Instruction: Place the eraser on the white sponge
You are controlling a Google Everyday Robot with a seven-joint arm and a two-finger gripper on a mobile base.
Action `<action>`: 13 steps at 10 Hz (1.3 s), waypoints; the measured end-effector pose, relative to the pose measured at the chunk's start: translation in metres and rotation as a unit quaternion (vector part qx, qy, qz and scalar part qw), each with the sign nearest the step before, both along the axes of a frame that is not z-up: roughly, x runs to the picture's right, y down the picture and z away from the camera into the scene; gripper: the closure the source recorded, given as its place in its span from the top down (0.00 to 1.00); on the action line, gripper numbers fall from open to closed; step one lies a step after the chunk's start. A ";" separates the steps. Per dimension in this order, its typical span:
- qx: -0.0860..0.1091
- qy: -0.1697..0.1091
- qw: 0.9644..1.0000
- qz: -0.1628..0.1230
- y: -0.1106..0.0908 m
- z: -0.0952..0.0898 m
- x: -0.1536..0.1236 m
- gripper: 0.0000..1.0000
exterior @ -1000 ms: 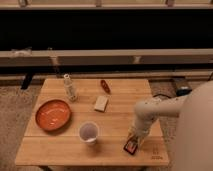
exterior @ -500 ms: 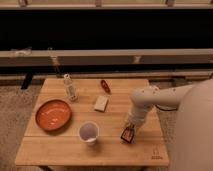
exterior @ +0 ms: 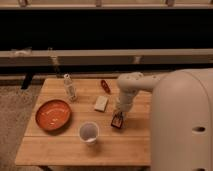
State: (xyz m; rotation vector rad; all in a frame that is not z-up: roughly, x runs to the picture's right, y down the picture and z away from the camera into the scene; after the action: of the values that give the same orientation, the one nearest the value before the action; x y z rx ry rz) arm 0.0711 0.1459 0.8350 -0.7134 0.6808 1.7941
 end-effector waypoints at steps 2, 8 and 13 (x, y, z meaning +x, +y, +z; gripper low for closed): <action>0.010 -0.028 0.999 -0.024 -0.026 0.016 -0.020 0.00; 0.034 -0.086 0.993 -0.070 -0.072 0.046 -0.073 0.00; 0.040 -0.096 0.991 -0.083 -0.083 0.057 -0.080 0.34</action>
State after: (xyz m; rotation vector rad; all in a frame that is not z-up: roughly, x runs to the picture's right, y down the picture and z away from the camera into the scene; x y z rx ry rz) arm -0.0093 0.0630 0.8918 -0.7427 0.5213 1.5684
